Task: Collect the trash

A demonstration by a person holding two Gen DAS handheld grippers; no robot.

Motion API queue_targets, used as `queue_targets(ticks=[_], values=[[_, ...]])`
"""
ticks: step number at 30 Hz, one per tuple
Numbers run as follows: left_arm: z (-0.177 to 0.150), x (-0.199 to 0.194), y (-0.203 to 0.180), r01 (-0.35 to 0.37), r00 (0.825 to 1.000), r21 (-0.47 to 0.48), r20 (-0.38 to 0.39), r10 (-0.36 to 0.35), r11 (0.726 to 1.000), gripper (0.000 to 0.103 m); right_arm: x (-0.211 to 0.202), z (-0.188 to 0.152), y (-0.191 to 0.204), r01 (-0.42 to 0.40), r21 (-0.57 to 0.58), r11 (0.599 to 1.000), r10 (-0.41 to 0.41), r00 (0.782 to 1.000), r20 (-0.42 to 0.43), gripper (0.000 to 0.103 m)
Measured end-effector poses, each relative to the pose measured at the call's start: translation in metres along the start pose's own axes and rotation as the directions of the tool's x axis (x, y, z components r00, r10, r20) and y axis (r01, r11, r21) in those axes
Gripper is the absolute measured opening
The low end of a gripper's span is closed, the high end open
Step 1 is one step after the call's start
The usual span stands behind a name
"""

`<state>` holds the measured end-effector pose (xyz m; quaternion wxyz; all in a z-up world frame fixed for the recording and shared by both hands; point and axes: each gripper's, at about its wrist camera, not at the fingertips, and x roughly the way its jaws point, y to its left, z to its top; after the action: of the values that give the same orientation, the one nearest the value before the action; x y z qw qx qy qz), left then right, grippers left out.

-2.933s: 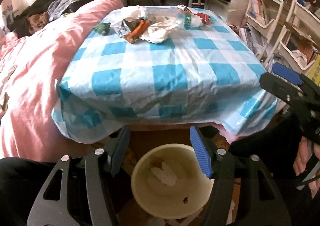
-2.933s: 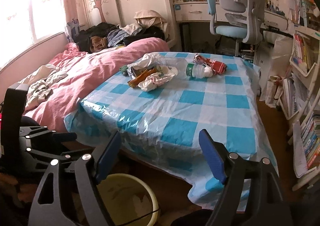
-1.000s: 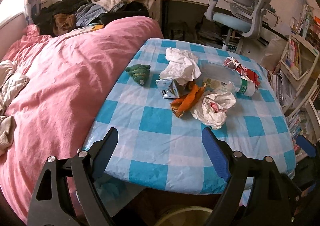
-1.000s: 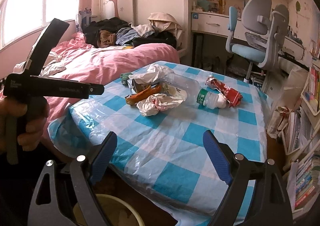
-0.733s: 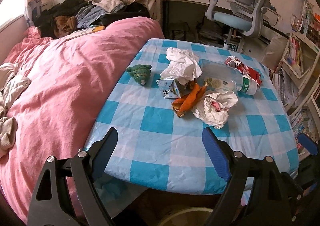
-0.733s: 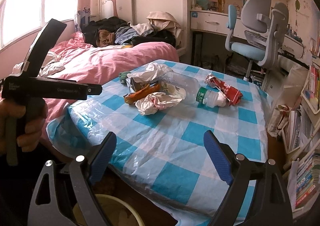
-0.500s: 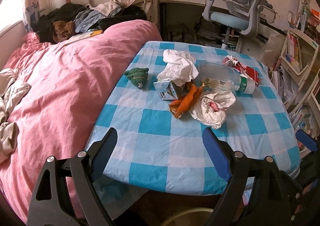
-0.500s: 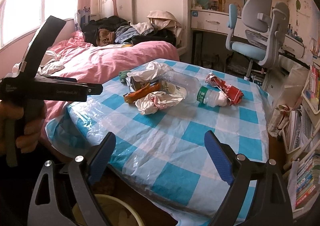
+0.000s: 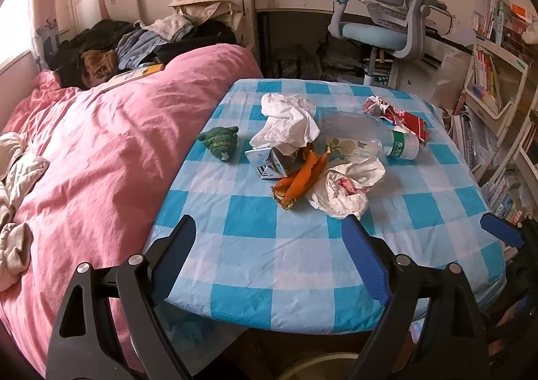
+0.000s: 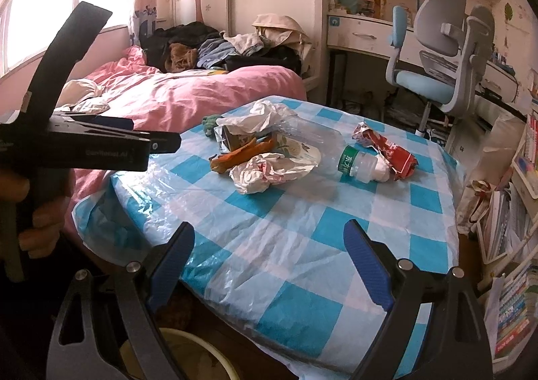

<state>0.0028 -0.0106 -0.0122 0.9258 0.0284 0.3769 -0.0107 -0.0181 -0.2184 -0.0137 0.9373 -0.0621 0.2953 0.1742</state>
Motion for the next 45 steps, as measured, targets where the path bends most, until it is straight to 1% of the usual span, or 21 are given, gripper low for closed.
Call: queue_targets(ticks=[10, 14, 28, 33, 37, 39, 41, 45], values=[[0.002, 0.000, -0.003, 0.003, 1.000, 0.007, 0.003, -0.003, 1.000, 0.086, 0.003, 0.003, 0.003, -0.005, -0.026, 1.000, 0.005, 1.000, -0.001, 0.086], [0.002, 0.000, -0.003, 0.002, 1.000, 0.005, 0.004, -0.002, 1.000, 0.086, 0.003, 0.003, 0.004, -0.005, -0.025, 1.000, 0.005, 1.000, 0.001, 0.088], [0.002, 0.001, -0.004, 0.004, 1.000, 0.003, -0.001, -0.004, 1.000, 0.086, 0.003, 0.003, 0.005, -0.006, -0.027, 1.000, 0.006, 1.000, -0.002, 0.088], [0.003, 0.010, -0.002, 0.028, 0.999, -0.031, -0.041, -0.029, 0.999, 0.086, 0.003, 0.003, 0.004, -0.006, -0.025, 1.000, 0.006, 1.000, -0.001, 0.088], [0.007, 0.027, 0.015, 0.028, 0.994, -0.124, -0.100, -0.040, 0.992, 0.086, 0.003, 0.003, 0.004, -0.006, -0.026, 1.000, 0.006, 1.000, -0.003, 0.088], [0.007, 0.037, 0.022, 0.020, 0.991, -0.155, -0.128, -0.040, 0.988, 0.086, 0.003, 0.004, 0.005, -0.008, -0.026, 1.000, 0.007, 1.000, -0.003, 0.088], [0.009, 0.044, 0.023, 0.010, 0.989, -0.159, -0.145, -0.033, 0.987, 0.086, 0.003, 0.004, 0.006, -0.010, -0.026, 1.000, 0.010, 1.000, -0.003, 0.088], [0.014, 0.059, 0.014, 0.003, 0.985, -0.130, -0.169, -0.025, 0.992, 0.086, 0.006, 0.004, 0.008, -0.019, -0.032, 0.999, 0.019, 1.000, -0.012, 0.088]])
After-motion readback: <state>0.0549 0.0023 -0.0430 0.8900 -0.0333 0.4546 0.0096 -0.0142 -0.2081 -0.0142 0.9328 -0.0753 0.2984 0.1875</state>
